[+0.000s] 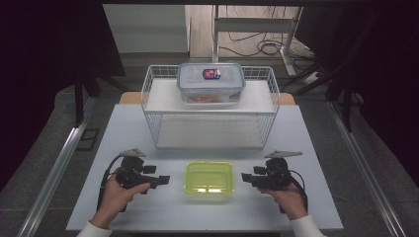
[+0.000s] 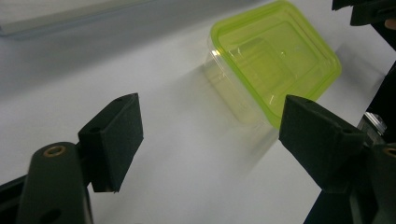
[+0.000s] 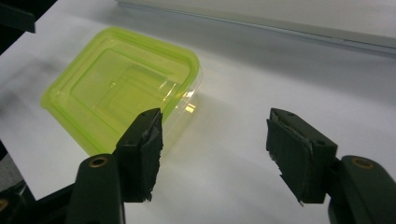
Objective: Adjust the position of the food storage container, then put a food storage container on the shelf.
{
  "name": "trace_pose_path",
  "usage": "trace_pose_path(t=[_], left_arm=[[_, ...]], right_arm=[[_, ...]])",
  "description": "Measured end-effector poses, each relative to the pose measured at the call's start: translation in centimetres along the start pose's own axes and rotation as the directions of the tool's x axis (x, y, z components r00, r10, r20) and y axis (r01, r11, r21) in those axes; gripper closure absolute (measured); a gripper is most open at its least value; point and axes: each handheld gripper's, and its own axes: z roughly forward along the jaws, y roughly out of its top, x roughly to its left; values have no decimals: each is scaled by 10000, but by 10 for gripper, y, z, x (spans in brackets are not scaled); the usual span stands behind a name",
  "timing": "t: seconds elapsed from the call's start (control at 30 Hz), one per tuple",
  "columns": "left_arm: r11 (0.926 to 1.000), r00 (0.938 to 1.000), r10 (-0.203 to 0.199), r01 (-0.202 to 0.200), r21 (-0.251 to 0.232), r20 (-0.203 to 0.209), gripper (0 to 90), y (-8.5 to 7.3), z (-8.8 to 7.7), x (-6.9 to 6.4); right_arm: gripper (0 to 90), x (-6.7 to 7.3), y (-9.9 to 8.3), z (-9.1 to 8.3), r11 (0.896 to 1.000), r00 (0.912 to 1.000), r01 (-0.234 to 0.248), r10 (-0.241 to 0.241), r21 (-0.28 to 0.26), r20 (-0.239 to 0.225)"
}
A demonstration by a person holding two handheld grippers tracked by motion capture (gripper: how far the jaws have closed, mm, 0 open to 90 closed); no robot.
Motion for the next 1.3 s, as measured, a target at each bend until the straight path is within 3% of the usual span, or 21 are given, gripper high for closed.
trace_pose_path(t=[0.5, 0.63, 0.77, 1.0, 1.1, 1.3], left_arm=[[9994, 9994, -293, 296, -179, 201, 206, 4, 10, -1], [9978, 9972, -550, 568, -351, 510, 212, 9, 19, -2], [9977, 9961, -573, 596, -321, 666, 218, 15, 28, -4], [9937, 9892, -1102, 1117, -105, 971, 261, 18, 44, -1], [9900, 9816, -1398, 1407, 20, 1298, 283, 18, 52, 0], [9863, 9740, -1638, 1584, 464, 1566, 341, 17, 67, 0]], right_arm=[[330, 0, 0, 4, 9999, 9996, -135, 138, 107, -238], [330, 1, 1, 7, 9998, 9993, -170, 173, 107, -336], [330, 4, 2, 9, 9998, 9986, -197, 199, 47, -498], [333, 5, 4, 17, 9995, 9980, -301, 305, 88, -554], [333, 6, 5, 20, 9996, 9979, -282, 287, 98, -587], [332, 8, 5, 22, 9998, 9978, -188, 195, 118, -637]])
